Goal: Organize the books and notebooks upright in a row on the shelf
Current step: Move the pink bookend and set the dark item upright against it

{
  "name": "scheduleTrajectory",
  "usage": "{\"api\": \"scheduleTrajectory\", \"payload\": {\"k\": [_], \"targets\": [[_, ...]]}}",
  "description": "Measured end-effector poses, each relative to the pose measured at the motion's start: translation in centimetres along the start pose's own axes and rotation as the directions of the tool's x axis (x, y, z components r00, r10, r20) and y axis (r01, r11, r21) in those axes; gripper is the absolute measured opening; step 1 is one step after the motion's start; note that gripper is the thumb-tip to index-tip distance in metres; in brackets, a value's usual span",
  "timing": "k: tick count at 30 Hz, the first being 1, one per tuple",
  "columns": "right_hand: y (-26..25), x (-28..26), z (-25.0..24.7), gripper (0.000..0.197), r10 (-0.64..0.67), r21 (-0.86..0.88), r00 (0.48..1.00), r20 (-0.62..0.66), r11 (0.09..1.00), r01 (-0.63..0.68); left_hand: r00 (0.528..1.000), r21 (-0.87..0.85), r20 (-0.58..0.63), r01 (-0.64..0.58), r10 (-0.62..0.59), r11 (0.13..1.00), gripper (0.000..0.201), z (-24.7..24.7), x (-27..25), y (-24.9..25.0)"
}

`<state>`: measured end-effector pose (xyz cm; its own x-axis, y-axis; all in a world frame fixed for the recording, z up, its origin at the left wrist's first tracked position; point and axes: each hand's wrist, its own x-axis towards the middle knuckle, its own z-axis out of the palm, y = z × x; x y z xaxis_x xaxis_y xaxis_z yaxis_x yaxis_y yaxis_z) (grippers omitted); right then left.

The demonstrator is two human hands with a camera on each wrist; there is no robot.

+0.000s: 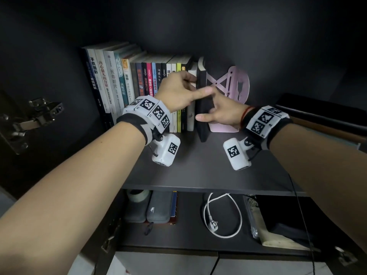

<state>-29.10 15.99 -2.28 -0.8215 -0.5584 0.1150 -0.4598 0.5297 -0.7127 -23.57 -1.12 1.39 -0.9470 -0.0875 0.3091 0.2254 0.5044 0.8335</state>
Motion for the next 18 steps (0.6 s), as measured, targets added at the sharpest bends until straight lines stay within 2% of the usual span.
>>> {"api": "scheduleTrajectory", "payload": {"k": [5,8,12,15,18], "targets": [[-0.2,0.4,0.1,0.087,-0.007,-0.052,0.987,-0.161,0.999,-0.002,0.995,0.165,-0.082,-0.039,0.053,0.986,0.053,0.8,1.3,0.2],[0.0,0.9,0.2,0.076,-0.009,-0.078,0.979,-0.203,0.997,-0.007,0.989,0.270,-0.129,-0.032,0.069,0.962,0.046,0.6,1.9,0.4],[0.0,1.1,-0.2,0.087,0.014,-0.159,0.968,-0.251,0.986,-0.056,0.982,0.400,-0.149,-0.043,0.111,0.916,0.036,1.5,2.1,0.4],[-0.2,1.5,0.0,0.075,0.061,-0.221,0.957,-0.283,0.967,-0.127,0.970,0.494,-0.220,0.018,0.106,0.869,0.032,2.2,2.3,0.4],[-0.5,1.8,0.2,0.058,0.091,-0.248,0.947,-0.308,0.953,-0.172,0.959,0.613,-0.265,0.091,0.096,0.785,0.038,2.2,2.5,0.7]]}}
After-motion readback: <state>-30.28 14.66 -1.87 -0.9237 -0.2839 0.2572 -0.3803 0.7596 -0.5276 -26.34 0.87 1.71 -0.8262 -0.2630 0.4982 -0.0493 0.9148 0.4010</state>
